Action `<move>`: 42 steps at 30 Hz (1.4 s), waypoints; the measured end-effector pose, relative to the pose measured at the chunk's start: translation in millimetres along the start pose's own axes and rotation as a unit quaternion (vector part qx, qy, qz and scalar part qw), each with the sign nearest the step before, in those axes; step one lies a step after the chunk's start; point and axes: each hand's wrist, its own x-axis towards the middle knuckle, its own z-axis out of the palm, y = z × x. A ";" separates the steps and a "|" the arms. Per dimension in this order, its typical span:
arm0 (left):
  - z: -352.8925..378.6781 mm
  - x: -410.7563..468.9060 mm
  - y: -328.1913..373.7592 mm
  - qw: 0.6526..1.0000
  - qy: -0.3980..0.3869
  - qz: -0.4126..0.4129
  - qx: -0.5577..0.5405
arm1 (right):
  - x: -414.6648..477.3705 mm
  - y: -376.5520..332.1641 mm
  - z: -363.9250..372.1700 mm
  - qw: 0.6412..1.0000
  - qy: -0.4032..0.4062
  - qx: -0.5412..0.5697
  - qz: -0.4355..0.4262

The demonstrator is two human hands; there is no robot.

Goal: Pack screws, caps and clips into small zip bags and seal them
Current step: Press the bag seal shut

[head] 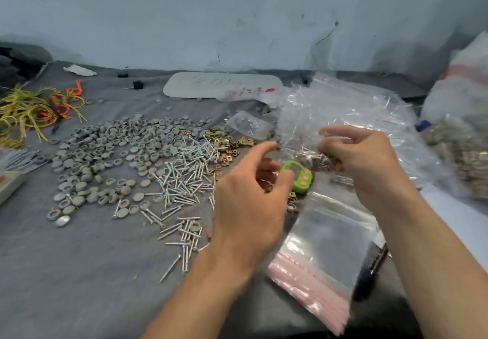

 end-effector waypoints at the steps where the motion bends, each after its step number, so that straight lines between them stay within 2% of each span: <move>1: 5.3 -4.2 3.4 0.999 -0.024 0.024 0.020 | 4.7 6.4 -7.6 0.999 0.029 -0.032 0.012; 4: 17.0 -19.5 8.5 0.989 -0.110 0.081 0.062 | 2.8 14.2 -25.2 0.982 0.133 -0.133 -0.034; 7: 28.1 -36.4 11.7 0.974 -0.171 0.126 0.077 | -11.4 8.6 -35.9 0.942 0.221 -0.183 -0.172; 8: 34.0 -41.2 13.6 0.966 -0.192 0.146 0.090 | -14.1 6.9 -37.3 0.933 0.219 -0.192 -0.212; 10: 48.0 -48.4 17.7 0.945 -0.244 0.181 0.122 | -16.2 9.2 -36.4 0.934 0.140 -0.213 -0.251; 12: 59.1 -51.5 19.1 0.923 -0.297 0.194 0.150 | -16.1 16.4 -30.8 0.943 0.010 -0.273 -0.192; 13: 61.9 -51.6 18.1 0.913 -0.318 0.197 0.165 | -15.0 22.8 -27.6 0.932 -0.051 -0.326 -0.153; 15: 63.3 -50.4 14.9 0.900 -0.341 0.198 0.186 | -12.7 32.6 -23.9 0.880 -0.145 -0.438 -0.112; 16: 62.4 -49.3 13.2 0.895 -0.348 0.197 0.195 | -11.5 33.6 -23.6 0.862 -0.164 -0.468 -0.108; 19: 54.9 -47.9 8.6 0.883 -0.370 0.189 0.218 | -7.1 31.6 -27.7 0.877 -0.152 -0.443 -0.107; 24: 41.2 -44.3 0.3 0.849 -0.437 0.155 0.253 | -10.1 32.8 -33.8 0.903 -0.052 -0.412 -0.111; 28: 40.3 -38.3 -1.7 0.847 -0.450 0.150 0.242 | -18.5 27.7 -38.2 0.926 -0.031 -0.361 -0.104; 32: 43.7 -35.1 -4.0 0.855 -0.434 0.154 0.239 | -24.9 22.6 -37.4 0.943 -0.046 -0.317 -0.094; 37: 42.8 -33.9 0.3 0.876 -0.400 0.139 0.230 | -28.9 19.6 -33.9 0.931 -0.097 -0.343 -0.075; 42: 21.2 -25.0 -0.1 0.903 -0.401 0.037 0.149 | -30.3 15.7 -34.1 0.895 -0.135 -0.420 -0.061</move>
